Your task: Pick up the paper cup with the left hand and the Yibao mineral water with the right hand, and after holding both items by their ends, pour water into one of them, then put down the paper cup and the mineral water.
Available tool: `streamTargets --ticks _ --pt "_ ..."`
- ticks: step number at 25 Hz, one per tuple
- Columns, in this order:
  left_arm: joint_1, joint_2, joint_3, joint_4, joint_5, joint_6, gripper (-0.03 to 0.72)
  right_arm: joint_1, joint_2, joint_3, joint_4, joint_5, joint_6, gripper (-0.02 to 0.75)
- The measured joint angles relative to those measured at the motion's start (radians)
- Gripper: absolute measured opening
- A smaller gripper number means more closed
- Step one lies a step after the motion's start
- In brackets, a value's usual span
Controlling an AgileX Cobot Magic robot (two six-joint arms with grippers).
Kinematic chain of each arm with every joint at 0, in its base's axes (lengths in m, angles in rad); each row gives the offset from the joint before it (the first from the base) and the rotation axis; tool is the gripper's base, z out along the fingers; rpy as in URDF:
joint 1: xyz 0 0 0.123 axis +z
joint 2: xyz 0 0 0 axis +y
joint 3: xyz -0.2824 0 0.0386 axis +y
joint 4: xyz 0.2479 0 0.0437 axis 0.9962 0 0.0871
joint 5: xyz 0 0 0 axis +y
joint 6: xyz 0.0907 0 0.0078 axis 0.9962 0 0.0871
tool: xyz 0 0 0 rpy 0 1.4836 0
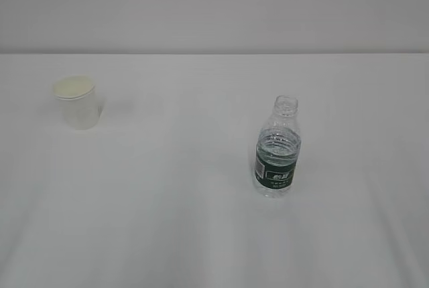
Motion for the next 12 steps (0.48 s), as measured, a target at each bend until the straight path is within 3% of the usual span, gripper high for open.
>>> streamTargets --ticks 4,12 --pt "0.000 0.000 0.000 0.000 -0.019 0.000 0.593 0.000 0.000 0.059 0.020 -0.112 -0.001 0.590" --pt "0.000 0.057 0.000 -0.002 -0.087 0.006 0.593 0.000 0.000 0.080 0.027 -0.164 -0.019 0.590"
